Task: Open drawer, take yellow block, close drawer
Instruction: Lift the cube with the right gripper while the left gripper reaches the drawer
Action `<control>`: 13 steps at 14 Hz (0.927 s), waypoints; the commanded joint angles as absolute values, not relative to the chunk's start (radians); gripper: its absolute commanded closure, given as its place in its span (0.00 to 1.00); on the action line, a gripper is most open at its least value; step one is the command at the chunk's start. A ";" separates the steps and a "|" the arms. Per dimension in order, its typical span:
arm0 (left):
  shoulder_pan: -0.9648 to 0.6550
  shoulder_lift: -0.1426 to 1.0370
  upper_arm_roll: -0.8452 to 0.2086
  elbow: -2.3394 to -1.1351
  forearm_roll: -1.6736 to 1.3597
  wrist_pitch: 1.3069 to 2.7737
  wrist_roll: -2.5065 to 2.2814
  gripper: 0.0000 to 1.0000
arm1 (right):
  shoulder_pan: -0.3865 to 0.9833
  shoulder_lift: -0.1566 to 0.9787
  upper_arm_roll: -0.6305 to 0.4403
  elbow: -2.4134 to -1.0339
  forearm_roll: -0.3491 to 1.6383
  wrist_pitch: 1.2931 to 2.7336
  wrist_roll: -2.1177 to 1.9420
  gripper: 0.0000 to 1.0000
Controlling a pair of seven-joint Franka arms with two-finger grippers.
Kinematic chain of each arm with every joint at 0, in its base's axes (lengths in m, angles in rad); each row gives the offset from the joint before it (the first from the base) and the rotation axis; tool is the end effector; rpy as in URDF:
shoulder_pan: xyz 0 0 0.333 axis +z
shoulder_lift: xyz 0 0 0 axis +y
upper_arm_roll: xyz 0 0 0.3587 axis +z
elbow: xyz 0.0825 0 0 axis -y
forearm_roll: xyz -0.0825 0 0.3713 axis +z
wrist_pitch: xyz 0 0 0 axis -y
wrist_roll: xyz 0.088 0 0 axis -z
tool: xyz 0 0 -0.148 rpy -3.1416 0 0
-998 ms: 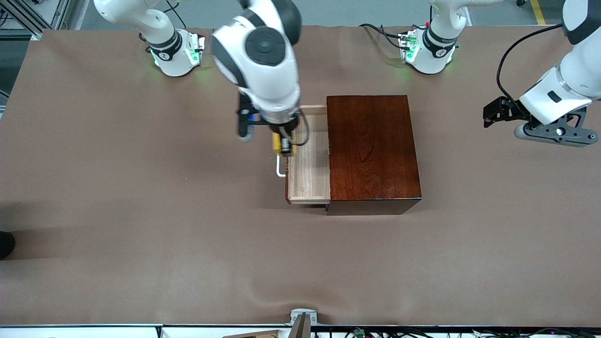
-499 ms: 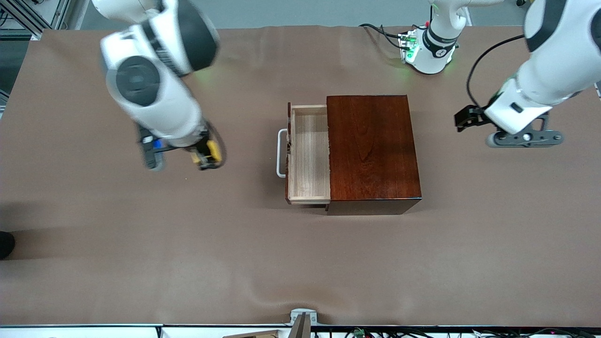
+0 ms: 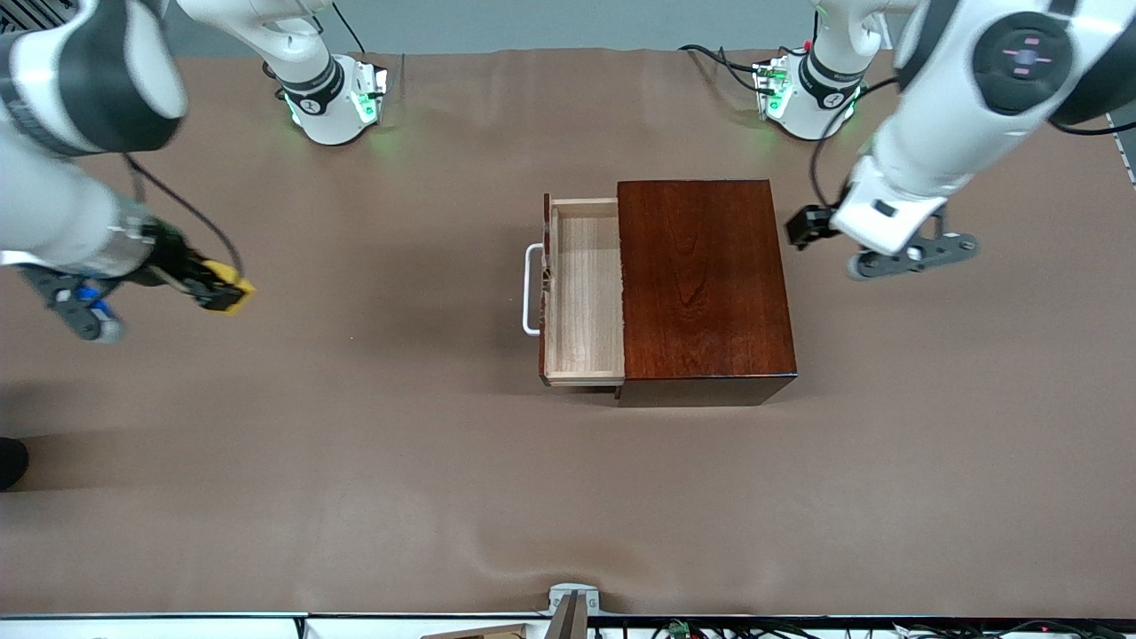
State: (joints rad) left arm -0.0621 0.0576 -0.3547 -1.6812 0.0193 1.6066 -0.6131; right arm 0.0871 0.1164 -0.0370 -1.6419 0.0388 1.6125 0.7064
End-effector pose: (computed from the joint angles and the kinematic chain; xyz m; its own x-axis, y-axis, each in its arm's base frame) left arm 0.5058 -0.2158 0.5492 0.9751 0.1951 -0.1054 0.1881 -0.9794 -0.0730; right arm 0.5683 0.0351 0.5324 0.7797 -0.6119 -0.1324 -0.6087 -0.7904 0.0685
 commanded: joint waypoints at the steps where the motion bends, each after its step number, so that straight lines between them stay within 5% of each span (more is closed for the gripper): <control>1: -0.101 0.104 -0.382 -1.603 0.006 1.595 -0.766 0.00 | -0.013 0.052 -0.012 -1.759 0.046 1.695 0.446 1.00; 8: -0.339 0.262 -0.380 -1.465 0.017 1.595 -1.211 0.00 | -0.100 0.060 -0.014 -1.979 0.043 2.087 0.026 1.00; 13: -0.472 0.386 -0.380 -1.358 0.015 1.614 -1.441 0.00 | -0.103 0.210 -0.014 -1.987 0.015 2.215 -0.009 1.00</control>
